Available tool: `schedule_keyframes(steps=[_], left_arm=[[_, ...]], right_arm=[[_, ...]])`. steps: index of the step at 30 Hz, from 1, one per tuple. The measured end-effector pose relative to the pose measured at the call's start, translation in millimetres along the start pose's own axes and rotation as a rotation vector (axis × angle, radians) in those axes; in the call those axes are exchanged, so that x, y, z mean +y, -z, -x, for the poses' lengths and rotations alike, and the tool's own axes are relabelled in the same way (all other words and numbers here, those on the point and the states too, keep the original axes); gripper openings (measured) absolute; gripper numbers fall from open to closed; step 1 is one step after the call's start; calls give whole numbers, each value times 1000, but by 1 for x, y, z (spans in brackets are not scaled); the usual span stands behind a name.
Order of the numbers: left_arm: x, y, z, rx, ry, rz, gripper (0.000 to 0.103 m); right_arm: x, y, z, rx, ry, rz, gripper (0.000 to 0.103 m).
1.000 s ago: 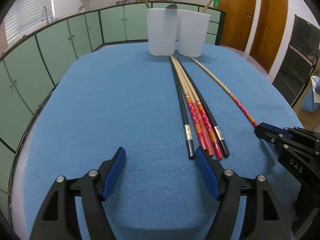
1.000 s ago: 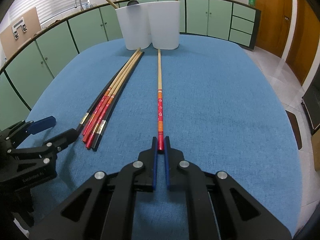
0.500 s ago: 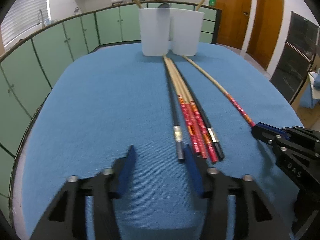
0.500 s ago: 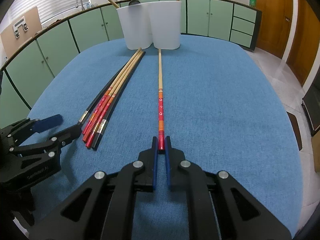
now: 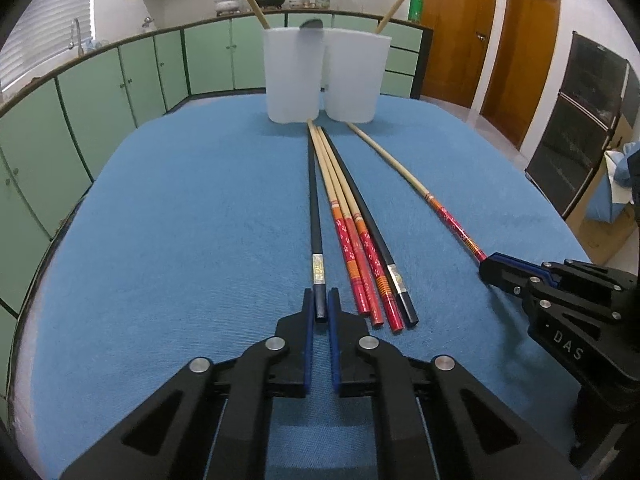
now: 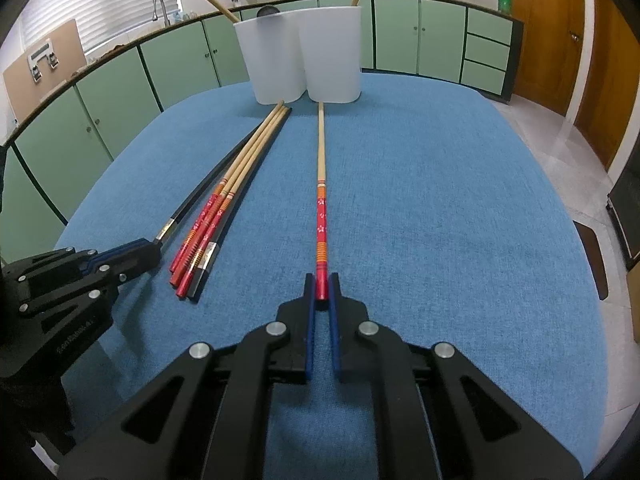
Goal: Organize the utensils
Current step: 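Carry black chopstick to caddy with left tool while right tool carries red one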
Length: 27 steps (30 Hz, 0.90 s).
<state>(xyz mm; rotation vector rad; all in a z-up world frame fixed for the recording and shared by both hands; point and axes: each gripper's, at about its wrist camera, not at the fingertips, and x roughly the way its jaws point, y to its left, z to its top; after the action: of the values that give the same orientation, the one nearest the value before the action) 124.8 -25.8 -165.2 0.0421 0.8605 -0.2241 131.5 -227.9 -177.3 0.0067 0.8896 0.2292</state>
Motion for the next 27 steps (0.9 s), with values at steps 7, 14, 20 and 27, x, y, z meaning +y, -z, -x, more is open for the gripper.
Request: schedule_keyframes(steps=[7,14,20,27], left_arm=[[5,-11,35,-81,-9,7,6],[8,-34,74,-196,-8,3,6],[8,-59,105,-295,-1,-11,6],[10,-91,128,-382,16,-32,6]], right_arm=[[0,-12,26,-62,-5,16,5],[4,-35,62,-157,-6,42,5],[4,-63,91,-235,-22,57,5],[4,-103,117,-322,-54,73,5]])
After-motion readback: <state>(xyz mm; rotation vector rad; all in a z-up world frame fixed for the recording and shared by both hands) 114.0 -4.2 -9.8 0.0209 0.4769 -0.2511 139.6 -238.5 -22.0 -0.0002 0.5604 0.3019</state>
